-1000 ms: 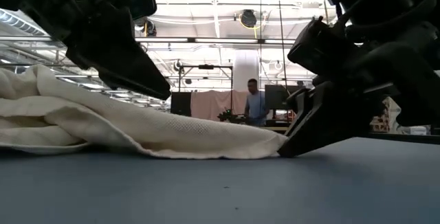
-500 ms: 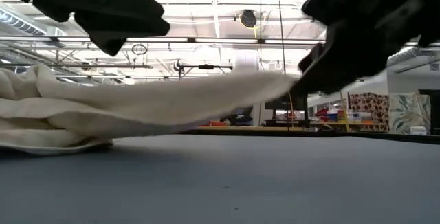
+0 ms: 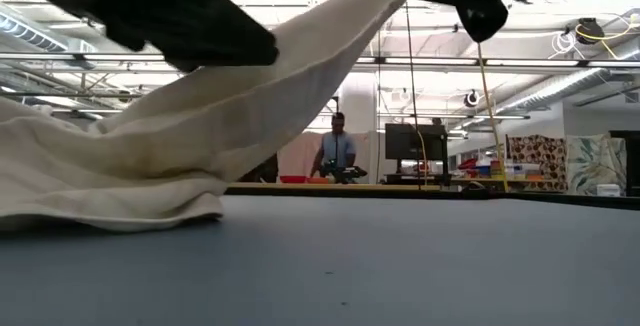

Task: Roll towel into tight, uniform cylinder
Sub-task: Roll the white towel

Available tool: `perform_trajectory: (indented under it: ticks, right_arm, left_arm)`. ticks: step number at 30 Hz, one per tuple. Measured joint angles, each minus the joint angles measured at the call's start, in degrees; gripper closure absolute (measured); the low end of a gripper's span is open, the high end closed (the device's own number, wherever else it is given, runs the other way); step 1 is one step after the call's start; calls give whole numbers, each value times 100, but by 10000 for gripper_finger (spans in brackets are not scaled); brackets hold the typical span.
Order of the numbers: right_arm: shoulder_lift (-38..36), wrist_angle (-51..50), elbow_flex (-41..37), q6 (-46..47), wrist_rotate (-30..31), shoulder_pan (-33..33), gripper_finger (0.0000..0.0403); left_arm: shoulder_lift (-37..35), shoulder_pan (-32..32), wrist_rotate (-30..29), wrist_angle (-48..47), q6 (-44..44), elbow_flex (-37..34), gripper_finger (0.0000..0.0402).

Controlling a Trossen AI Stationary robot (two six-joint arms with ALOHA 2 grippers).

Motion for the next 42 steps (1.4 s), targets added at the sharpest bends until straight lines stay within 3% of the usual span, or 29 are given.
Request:
perform_trajectory:
  ticks: [3,8,14,17,20,23,27,30,33,40,42]
  right_arm:
    - [252,435,0,14,397,0,390]
    - [758,1054,0,-144,393,1,390]
    - [1164,1295,-2,-150,362,-2,389]
    - [1171,1290,-2,-159,185,-2,389]
    - [1171,1262,-2,-215,-151,1,389]
    - [1171,1264,-2,-289,-383,4,389]
    - [1171,1263,-2,-281,-398,43,389]
    - [1171,1236,-2,-286,-394,115,389]
    - [1171,1176,-2,-290,-390,193,389]
    - [1171,1044,-2,-280,-362,308,389]
    - [1171,1041,-2,-273,-363,346,389]
  left_arm:
    - [0,67,-21,277,167,177,291]
    - [-7,86,-20,424,1029,784,291]
    - [-9,280,-638,-464,1619,1344,291]
    - [-9,477,-459,-898,1297,1369,288]
    - [-9,755,246,-1478,689,1367,260]
    - [41,937,412,-1652,313,1364,210]
    - [265,1080,450,-1497,297,1362,152]
    - [449,1158,851,-1401,550,1364,145]
    - [602,1135,1007,-1159,850,1360,179]
    - [565,1133,888,-913,1074,1366,367]
    - [562,1133,873,-833,1163,1367,388]
